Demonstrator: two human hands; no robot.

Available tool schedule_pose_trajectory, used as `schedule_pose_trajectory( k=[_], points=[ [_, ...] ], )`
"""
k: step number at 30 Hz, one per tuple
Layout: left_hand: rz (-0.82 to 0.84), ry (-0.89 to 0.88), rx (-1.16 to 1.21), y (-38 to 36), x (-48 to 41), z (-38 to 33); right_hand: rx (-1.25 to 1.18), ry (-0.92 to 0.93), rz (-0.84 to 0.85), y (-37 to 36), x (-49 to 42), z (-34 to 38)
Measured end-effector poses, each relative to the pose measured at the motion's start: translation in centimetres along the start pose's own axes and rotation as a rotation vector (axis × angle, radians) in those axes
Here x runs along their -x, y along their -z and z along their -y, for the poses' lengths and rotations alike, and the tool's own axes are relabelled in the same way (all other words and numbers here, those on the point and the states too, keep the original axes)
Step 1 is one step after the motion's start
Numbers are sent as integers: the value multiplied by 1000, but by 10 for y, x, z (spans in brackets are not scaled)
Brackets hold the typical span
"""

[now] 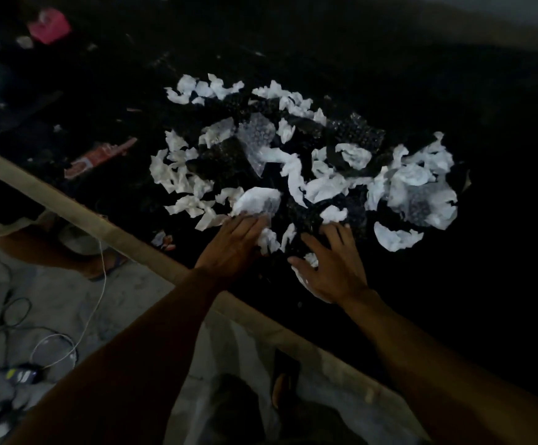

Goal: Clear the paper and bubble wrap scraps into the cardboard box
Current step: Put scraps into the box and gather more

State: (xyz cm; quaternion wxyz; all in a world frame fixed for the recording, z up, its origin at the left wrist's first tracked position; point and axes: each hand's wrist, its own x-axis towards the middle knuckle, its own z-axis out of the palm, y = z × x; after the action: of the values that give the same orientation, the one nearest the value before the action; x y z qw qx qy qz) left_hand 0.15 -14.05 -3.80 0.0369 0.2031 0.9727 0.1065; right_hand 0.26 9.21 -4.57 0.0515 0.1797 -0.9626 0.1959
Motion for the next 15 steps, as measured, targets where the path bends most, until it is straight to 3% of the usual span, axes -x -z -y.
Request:
schedule_pose_trajectory(
  k=[9, 15],
  points=[
    [-156, -87, 181, -8, -16, 3, -190, -55, -174, -7, -11, 10],
    [-149, -37, 330, 9, -24, -5, -362, -245, -170, 7, -19, 16]
  ],
)
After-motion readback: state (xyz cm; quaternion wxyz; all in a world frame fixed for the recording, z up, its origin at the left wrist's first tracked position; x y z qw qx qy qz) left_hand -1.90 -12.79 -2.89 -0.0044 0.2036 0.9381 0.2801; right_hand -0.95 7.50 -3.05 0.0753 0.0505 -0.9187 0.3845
